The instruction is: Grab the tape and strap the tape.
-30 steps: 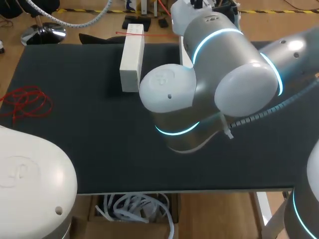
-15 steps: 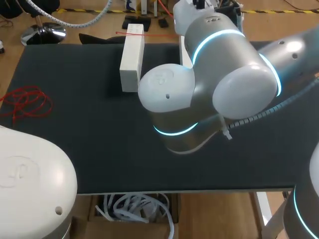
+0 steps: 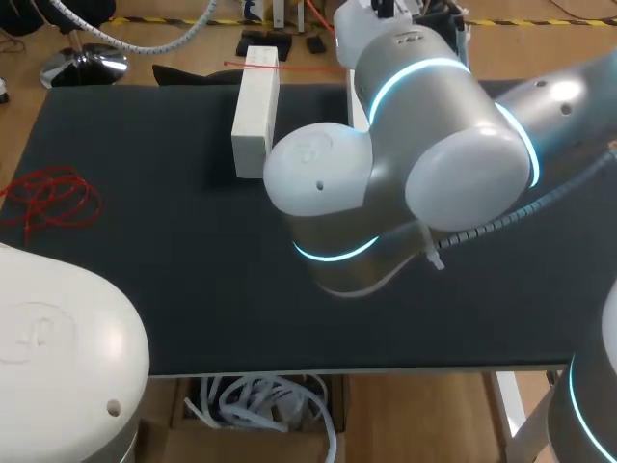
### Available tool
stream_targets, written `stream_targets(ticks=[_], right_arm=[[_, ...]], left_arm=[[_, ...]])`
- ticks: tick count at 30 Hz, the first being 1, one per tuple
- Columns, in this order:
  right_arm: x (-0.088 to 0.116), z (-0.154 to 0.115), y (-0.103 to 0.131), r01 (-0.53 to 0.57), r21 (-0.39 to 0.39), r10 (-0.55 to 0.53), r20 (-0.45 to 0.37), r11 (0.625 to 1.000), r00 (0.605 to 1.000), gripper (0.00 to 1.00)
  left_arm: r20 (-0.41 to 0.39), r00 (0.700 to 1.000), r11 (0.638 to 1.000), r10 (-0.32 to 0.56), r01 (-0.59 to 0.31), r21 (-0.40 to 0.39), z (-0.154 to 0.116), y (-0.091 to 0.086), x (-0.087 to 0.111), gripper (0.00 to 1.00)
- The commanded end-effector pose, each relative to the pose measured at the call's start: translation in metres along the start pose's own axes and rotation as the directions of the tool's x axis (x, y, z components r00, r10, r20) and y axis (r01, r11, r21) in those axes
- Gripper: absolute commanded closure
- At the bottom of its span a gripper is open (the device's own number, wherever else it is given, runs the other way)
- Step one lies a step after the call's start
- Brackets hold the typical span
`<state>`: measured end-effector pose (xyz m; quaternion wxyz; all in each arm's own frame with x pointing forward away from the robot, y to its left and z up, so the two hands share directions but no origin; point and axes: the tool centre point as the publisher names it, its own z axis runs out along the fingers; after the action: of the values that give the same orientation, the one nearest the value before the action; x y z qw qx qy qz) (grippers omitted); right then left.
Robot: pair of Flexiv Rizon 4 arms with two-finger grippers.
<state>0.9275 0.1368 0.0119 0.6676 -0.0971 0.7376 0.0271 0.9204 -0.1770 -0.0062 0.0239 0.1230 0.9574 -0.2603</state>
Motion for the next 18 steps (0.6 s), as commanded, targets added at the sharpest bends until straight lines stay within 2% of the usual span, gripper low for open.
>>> stream_targets(ticks=[1,18], right_arm=[[-0.003,0.000,0.003,0.004,0.006,-0.004,-0.007,1.000,1.000,1.00],[-0.001,0.002,0.013,0.004,-0.009,-0.005,-0.015,1.000,1.000,1.00]], left_arm=[[0.000,1.000,1.000,-0.001,0.001,-0.004,-0.001,0.000,0.000,1.00],[0.000,1.000,1.000,-0.001,0.001,-0.004,-0.001,0.000,0.000,1.00]])
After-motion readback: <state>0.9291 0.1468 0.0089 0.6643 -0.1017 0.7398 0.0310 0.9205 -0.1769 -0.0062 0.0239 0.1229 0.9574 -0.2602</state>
